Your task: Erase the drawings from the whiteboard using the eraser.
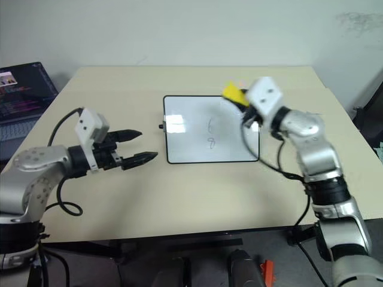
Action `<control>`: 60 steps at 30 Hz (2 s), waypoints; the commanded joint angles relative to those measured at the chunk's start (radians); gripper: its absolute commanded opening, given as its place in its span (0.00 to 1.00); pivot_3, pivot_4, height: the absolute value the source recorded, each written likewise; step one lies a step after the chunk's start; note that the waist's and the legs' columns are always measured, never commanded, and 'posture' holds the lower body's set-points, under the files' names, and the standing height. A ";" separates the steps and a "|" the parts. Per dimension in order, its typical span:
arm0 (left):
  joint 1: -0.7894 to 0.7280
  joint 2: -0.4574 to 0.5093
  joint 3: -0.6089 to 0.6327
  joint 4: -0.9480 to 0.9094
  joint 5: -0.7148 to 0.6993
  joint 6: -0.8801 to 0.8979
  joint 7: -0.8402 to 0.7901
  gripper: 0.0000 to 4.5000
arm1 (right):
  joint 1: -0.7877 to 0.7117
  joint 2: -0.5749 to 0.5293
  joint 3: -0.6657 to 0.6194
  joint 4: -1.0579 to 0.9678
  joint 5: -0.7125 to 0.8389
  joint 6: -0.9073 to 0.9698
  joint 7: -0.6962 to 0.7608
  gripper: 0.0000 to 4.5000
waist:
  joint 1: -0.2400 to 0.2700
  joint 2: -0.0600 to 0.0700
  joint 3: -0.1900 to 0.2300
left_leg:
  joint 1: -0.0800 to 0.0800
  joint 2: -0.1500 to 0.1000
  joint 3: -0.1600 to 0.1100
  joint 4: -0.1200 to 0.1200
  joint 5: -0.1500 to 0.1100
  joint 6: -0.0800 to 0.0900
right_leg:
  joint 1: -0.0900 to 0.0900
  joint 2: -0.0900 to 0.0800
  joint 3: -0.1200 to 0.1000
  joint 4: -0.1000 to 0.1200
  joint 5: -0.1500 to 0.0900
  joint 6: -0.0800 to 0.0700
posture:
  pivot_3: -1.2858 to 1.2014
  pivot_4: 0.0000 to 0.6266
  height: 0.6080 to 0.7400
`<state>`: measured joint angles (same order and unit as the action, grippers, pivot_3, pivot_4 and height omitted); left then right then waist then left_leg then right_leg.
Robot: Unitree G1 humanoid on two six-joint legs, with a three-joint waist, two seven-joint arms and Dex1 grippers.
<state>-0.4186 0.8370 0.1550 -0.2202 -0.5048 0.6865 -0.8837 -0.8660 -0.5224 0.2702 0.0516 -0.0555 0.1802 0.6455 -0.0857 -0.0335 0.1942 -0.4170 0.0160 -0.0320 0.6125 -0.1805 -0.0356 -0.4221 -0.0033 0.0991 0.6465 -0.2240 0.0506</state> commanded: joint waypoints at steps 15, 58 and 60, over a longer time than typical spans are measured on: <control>0.003 0.000 0.017 -0.044 -0.010 -0.006 0.022 1.00 | -0.240 0.170 0.123 0.582 -0.286 -0.357 -0.135 0.22 | -0.001 0.000 0.000 | 0.000 0.000 -0.001 0.000 0.000 0.000 | 0.000 0.000 -0.001 0.001 0.002 0.004 | 0.52 0.24 1.00; -0.012 0.006 0.010 -0.039 -0.007 -0.014 0.037 1.00 | -0.195 0.180 0.158 0.856 -0.358 -0.528 -0.022 0.22 | -0.004 -0.001 -0.001 | 0.003 -0.001 -0.004 0.001 0.001 0.001 | 0.003 0.000 -0.002 0.004 0.002 0.001 | 0.52 0.24 1.00; -0.013 0.005 0.008 -0.038 -0.006 -0.014 0.037 1.00 | -0.181 0.177 0.157 0.836 -0.361 -0.522 -0.008 0.22 | -0.004 -0.001 -0.001 | 0.004 -0.001 -0.004 0.001 0.001 0.001 | 0.003 0.000 -0.002 0.004 0.001 -0.001 | 0.52 0.24 1.00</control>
<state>-0.4080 0.8341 0.1450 -0.2422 -0.5074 0.6879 -0.8436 -1.0672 -0.3342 0.4158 0.8909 -0.4084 -0.3664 0.6080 -0.0896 -0.0346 0.1937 -0.4132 0.0154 -0.0355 0.6135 -0.1793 -0.0343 -0.4194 -0.0031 0.0976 0.6508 -0.2228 0.0494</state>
